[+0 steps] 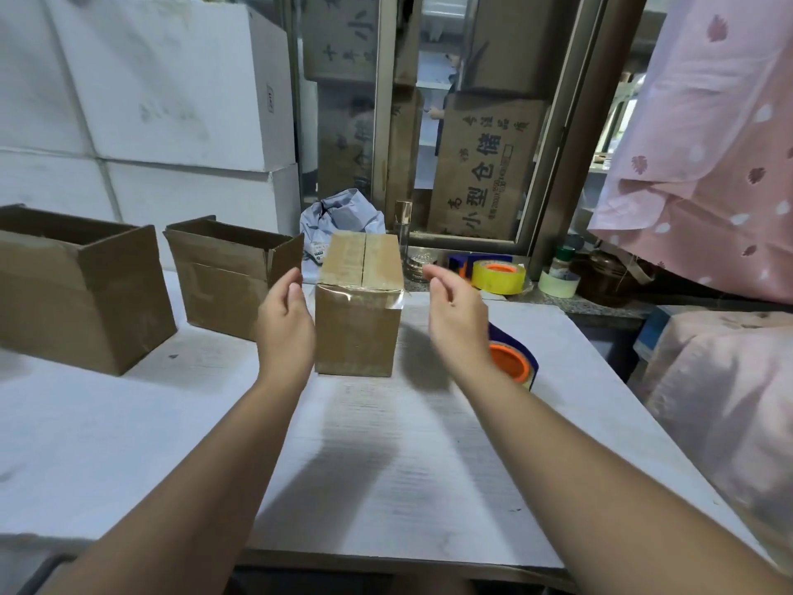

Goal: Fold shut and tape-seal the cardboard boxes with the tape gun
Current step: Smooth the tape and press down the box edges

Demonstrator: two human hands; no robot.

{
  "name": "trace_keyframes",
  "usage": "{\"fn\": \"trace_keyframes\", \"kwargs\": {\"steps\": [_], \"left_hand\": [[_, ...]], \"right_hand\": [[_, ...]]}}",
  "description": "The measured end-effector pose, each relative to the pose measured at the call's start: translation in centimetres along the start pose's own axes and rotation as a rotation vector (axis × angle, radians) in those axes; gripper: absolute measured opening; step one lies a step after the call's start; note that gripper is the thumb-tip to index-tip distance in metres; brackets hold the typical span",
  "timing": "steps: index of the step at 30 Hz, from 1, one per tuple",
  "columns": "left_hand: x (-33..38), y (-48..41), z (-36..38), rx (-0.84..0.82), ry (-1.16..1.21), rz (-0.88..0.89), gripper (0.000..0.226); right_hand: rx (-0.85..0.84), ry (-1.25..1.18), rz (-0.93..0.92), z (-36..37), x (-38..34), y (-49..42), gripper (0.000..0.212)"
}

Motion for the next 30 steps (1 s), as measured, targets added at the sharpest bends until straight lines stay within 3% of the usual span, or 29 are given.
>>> {"fn": "trace_keyframes", "kwargs": {"steps": [4, 9, 15, 21, 26, 30], "left_hand": [[-1.2, 0.7, 0.5, -0.111, 0.145, -0.044, 0.039], [-2.1, 1.0, 0.8, -0.113, 0.142, 0.009, 0.041], [-3.1, 1.7, 1.6, -0.189, 0.063, 0.061, 0.065], [-3.2, 2.1, 1.5, -0.113, -0.207, 0.191, 0.076], [-3.1, 2.5, 1.3, -0.065, -0.293, 0.274, 0.070], [-2.8, 2.1, 0.5, -0.029, -0.120, 0.221, 0.056]], "right_hand": [[0.026, -0.165, 0.081, 2.7, 1.0, 2.0, 0.035], [0.036, -0.240, 0.064, 4.3, 2.3, 3.1, 0.041], [-0.010, -0.176, 0.060, 4.9, 3.3, 2.8, 0.055], [0.020, -0.058, -0.001, 5.4, 3.3, 3.2, 0.065], [0.030, -0.086, -0.009, 5.6, 3.6, 3.2, 0.066], [0.059, -0.195, 0.032, 5.1, 4.1, 3.1, 0.058]]}}
Point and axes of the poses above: each hand's wrist, its own y-axis away from the middle knuckle, its own z-axis out of the palm, x = y × z, the point moved 4 cm from there along -y, towards the middle knuckle, and after that the axes turned 5 degrees about -z, right-handed, at the moved point
